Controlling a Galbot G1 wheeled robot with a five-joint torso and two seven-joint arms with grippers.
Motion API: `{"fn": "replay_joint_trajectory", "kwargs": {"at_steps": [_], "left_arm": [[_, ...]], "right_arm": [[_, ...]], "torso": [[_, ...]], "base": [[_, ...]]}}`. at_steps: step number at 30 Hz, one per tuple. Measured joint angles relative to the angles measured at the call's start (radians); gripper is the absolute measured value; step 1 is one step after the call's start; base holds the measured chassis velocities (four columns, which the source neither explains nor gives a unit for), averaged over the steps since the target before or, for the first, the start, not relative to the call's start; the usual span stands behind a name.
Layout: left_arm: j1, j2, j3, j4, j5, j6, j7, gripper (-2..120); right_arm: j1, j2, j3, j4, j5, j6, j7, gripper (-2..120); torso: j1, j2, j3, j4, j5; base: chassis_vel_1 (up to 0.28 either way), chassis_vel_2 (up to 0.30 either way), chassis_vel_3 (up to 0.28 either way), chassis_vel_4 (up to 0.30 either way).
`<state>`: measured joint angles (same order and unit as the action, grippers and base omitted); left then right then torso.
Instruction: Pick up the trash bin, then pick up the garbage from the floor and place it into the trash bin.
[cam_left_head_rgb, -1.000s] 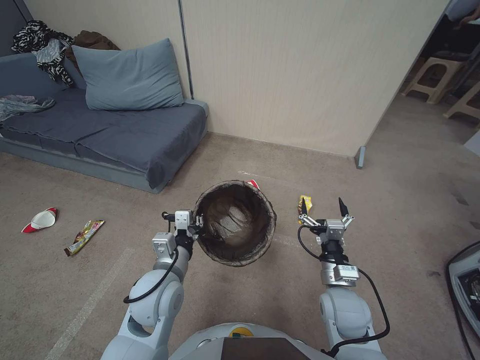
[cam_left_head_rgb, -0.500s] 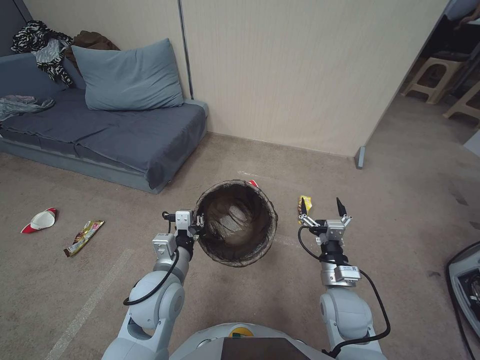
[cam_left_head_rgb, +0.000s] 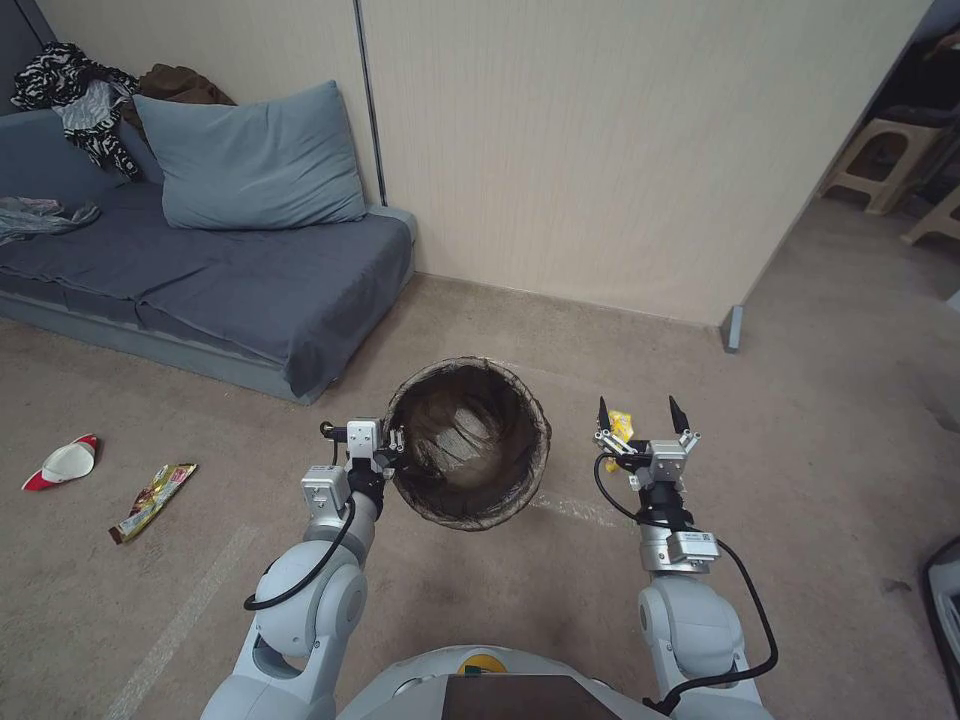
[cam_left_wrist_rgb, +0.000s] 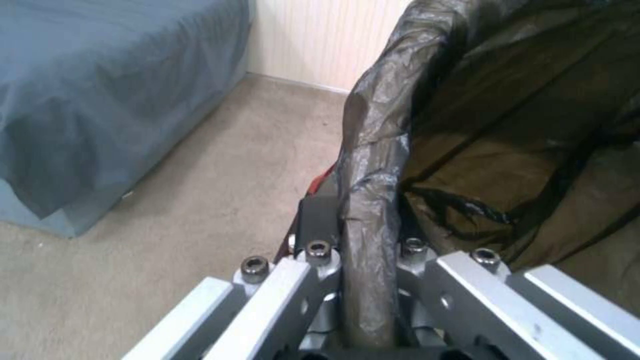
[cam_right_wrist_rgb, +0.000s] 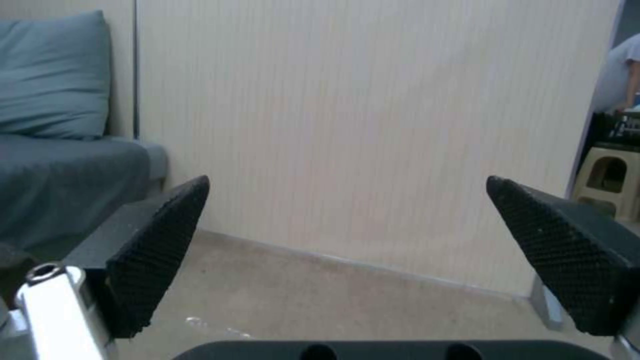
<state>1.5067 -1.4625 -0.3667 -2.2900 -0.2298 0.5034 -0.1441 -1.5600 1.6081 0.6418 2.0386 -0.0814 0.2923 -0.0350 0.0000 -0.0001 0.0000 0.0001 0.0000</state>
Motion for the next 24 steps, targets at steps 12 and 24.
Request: {"fn": "replay_joint_trajectory", "kwargs": {"at_steps": [12,24], "left_arm": [[-0.002,0.001,-0.007,-0.001,0.002,0.001,-0.001,0],[-0.010,0.017,-0.025,-0.026,-0.001,0.004,-0.001,0]], "right_arm": [[0.002,0.000,0.001,-0.005,-0.008,0.010,0.000,98],[0.076,-0.035,-0.007,-0.083,-0.040,0.013,0.040,100]], "torso": [[0.000,0.000,0.000,-0.0001,0.0000],[0.000,0.000,0.000,-0.0001,0.0000]], "base": [[-0.072,0.073,0.068,-0.078],[-0.015,0.025,0.021,-0.020]]}}
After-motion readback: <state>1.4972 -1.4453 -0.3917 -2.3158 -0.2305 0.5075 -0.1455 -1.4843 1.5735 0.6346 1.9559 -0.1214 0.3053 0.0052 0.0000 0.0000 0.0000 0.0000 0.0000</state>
